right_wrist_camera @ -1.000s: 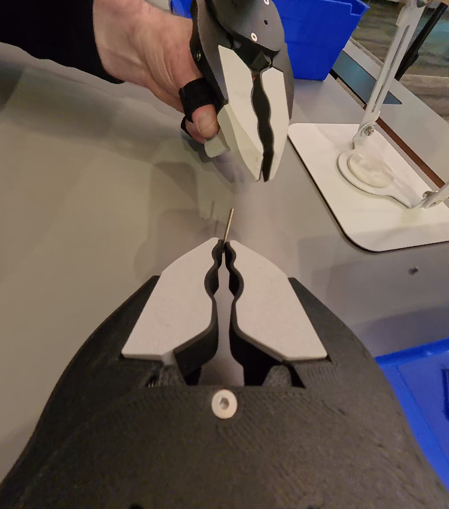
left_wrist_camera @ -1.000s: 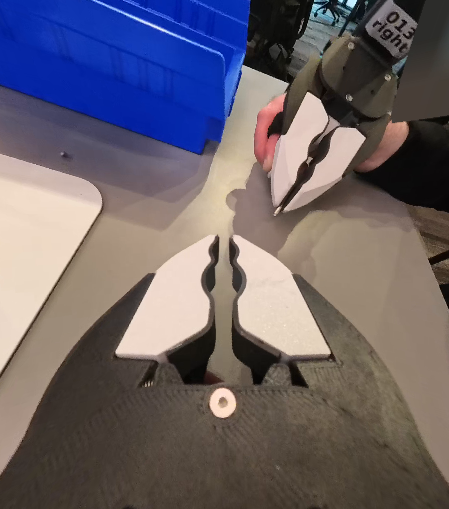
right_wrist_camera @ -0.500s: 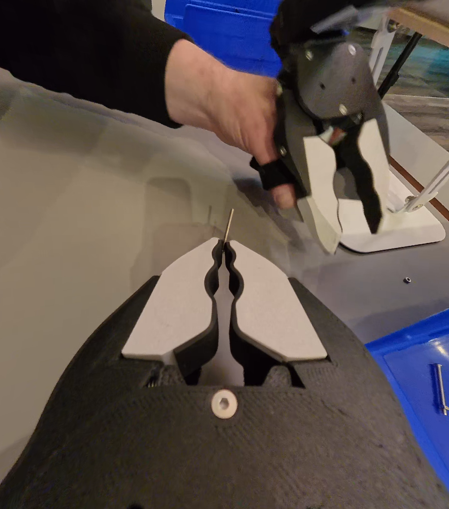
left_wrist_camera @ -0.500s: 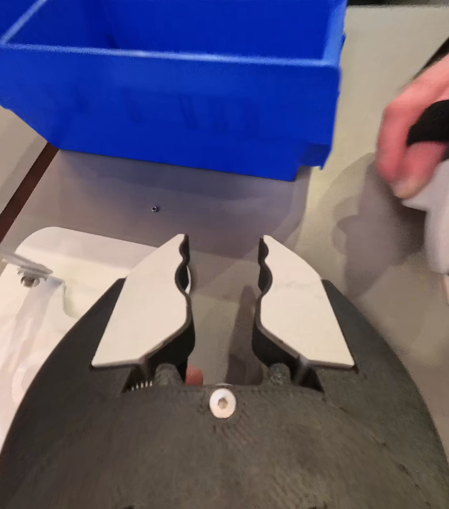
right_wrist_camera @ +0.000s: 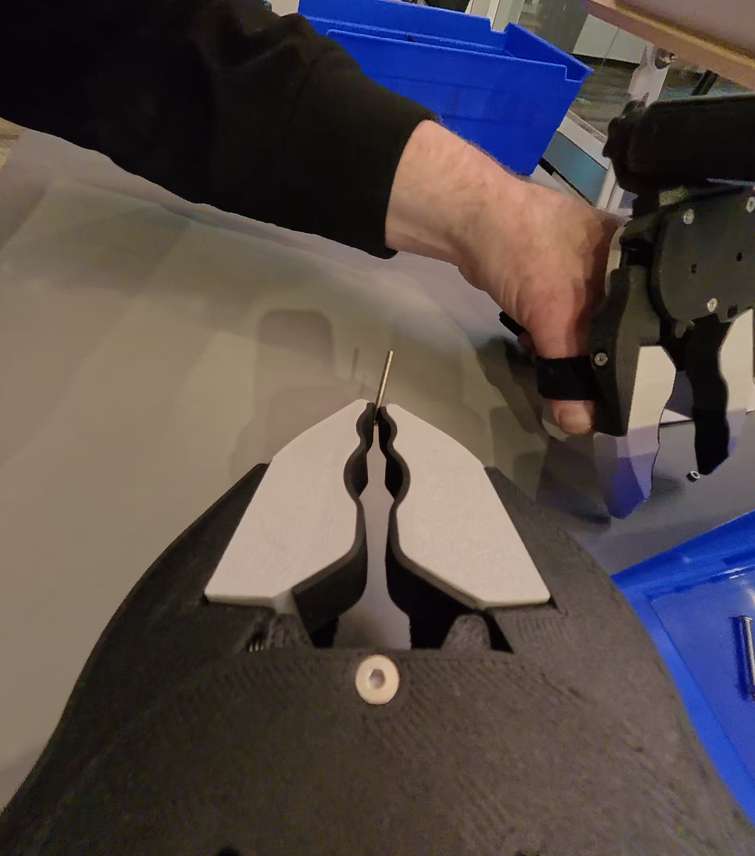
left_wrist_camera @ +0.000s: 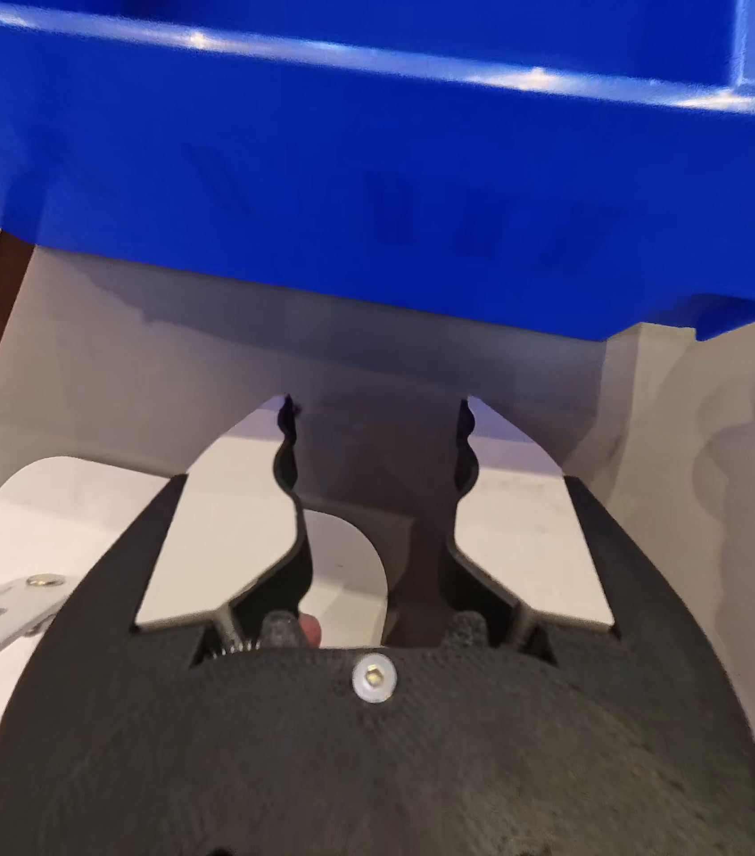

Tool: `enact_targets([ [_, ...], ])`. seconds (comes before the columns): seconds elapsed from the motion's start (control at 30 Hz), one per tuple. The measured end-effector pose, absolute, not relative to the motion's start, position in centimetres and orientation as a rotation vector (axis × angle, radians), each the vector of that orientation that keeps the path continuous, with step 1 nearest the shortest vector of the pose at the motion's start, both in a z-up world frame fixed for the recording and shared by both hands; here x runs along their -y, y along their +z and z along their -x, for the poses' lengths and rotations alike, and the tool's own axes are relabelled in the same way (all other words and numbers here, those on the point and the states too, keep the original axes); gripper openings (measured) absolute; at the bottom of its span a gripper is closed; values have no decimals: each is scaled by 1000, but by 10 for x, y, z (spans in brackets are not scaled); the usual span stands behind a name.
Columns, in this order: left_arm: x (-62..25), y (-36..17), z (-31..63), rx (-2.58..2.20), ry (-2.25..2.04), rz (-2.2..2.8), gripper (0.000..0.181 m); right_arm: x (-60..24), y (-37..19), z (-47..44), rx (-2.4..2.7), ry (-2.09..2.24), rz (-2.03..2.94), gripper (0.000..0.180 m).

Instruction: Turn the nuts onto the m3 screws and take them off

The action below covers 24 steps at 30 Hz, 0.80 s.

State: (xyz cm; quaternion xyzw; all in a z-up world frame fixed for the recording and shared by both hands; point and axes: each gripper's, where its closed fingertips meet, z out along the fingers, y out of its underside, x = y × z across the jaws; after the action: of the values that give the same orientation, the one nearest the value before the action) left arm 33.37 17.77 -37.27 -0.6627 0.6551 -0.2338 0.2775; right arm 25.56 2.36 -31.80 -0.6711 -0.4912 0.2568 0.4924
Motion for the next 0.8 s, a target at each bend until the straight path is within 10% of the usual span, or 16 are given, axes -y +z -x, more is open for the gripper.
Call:
enact_targets([
  [0.8, -156, -377, -312, -1820, -622, 1839, 60, -23, -317, -260, 1181, 643, 1631, 2],
])
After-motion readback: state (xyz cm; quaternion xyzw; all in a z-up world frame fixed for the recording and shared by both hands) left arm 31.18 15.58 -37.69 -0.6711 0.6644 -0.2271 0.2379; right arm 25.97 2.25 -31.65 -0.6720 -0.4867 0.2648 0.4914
